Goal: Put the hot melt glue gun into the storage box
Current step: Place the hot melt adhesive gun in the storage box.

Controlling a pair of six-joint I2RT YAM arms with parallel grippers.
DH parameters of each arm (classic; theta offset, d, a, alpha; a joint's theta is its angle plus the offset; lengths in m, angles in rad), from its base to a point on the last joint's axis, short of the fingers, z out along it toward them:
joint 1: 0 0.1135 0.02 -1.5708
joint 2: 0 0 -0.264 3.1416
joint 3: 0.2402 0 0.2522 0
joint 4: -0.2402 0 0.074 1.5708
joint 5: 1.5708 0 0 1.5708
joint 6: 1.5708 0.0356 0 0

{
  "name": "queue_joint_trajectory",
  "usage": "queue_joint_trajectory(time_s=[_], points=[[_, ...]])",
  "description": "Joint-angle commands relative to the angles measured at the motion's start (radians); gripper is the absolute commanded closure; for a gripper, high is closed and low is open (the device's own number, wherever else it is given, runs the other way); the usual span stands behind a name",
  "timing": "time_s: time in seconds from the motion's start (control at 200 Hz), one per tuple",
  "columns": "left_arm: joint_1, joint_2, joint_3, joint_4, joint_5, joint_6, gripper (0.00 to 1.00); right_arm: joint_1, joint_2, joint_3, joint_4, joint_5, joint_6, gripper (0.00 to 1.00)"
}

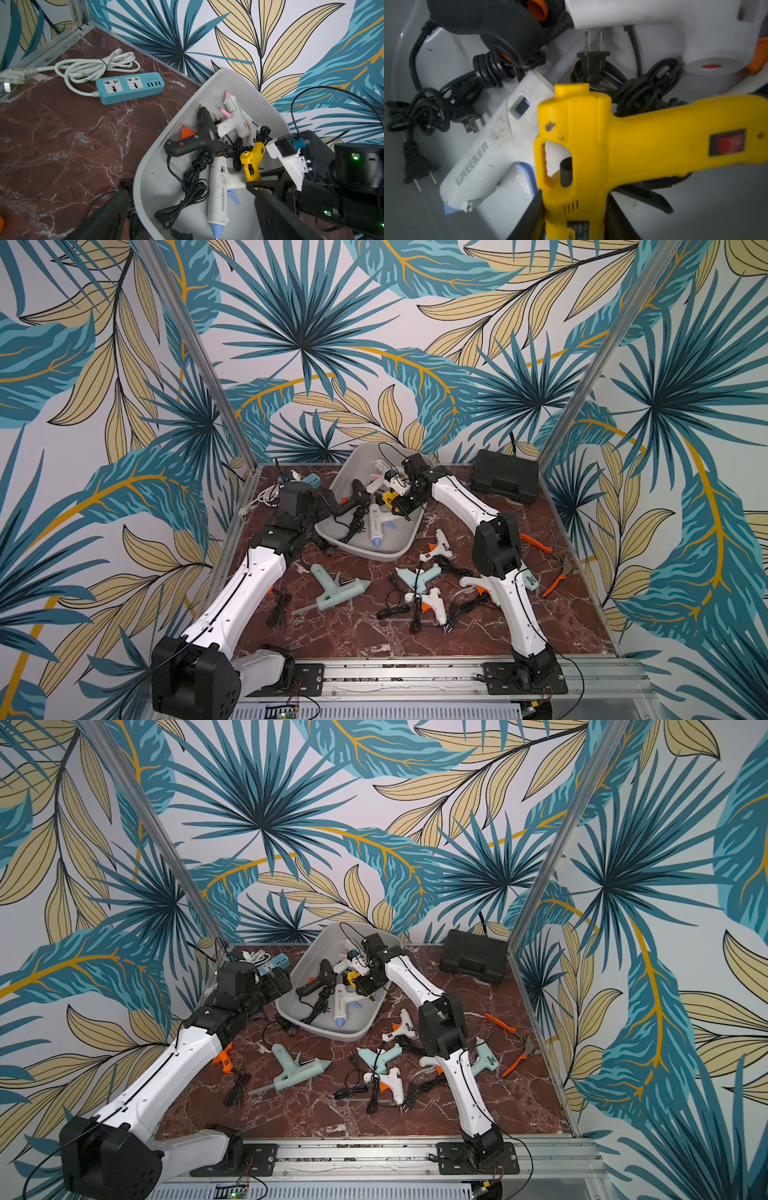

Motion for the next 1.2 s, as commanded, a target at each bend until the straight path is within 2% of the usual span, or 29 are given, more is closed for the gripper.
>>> queue_joint_trajectory(time_s=[0.0,0.13,0.331,0.511,0.761,0.952,1.192], points=[[0.01,-0.014,-0.016,-0.002,-0.015,0.017,0.0,0.005,0.041,0.036,-0.051,0.044,0.029,0.92],[0.01,-0.011,-0.014,-0.001,-0.013,0.019,0.0,0.008,0.069,0.071,-0.068,0.071,0.047,0.82],[0.011,-0.008,-0.011,0.0,-0.023,0.028,0.0,0.007,0.062,0.078,-0.088,0.089,0.066,0.49],[0.017,-0.009,-0.003,-0.021,-0.051,0.029,0.0,0.008,0.007,0.078,-0.094,0.096,0.079,0.35],[0.026,-0.05,-0.007,-0.037,-0.11,0.031,0.0,0.007,-0.077,0.082,-0.095,0.127,0.14,0.26],[0.033,-0.096,-0.026,-0.035,-0.158,0.037,0.0,0.008,-0.152,0.079,-0.095,0.16,0.214,0.24],[0.036,-0.125,-0.044,-0.025,-0.161,0.08,0.0,0.007,-0.263,0.041,-0.093,0.234,0.315,0.23]])
